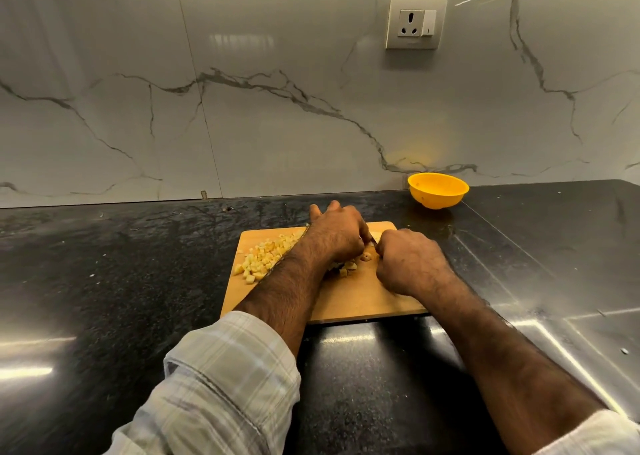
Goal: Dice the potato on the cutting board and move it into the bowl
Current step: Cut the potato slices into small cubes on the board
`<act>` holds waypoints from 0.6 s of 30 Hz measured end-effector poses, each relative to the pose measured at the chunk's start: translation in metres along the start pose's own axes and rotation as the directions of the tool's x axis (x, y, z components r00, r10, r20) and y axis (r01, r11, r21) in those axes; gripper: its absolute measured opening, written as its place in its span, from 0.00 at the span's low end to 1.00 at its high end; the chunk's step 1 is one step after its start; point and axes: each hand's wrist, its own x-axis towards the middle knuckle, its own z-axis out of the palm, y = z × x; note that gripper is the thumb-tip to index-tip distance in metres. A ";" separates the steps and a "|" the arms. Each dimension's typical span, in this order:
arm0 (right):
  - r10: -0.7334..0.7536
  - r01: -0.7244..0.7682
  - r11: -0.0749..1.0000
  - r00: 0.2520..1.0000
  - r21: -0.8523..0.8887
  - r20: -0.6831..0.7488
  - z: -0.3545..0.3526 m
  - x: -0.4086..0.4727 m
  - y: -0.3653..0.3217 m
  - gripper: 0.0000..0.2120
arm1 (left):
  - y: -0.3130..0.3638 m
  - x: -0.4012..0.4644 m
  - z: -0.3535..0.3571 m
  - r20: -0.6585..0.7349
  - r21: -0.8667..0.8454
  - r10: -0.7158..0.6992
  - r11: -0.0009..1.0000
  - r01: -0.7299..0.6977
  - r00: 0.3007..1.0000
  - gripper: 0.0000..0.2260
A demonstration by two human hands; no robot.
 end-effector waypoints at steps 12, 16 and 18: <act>0.094 -0.032 0.938 0.982 0.345 -0.165 0.001 -0.001 0.043 0.15 | 0.000 0.007 0.012 -0.157 -0.036 -0.078 0.997 0.073 0.985 0.11; 0.161 -0.116 0.939 0.980 0.323 -0.118 0.010 0.005 0.049 0.17 | 0.013 0.010 0.014 -0.148 0.011 -0.078 0.997 0.080 0.986 0.23; 0.172 -0.131 0.938 0.980 0.321 -0.103 0.010 0.008 0.053 0.17 | 0.020 0.011 0.015 -0.144 0.038 -0.071 0.996 0.077 0.987 0.25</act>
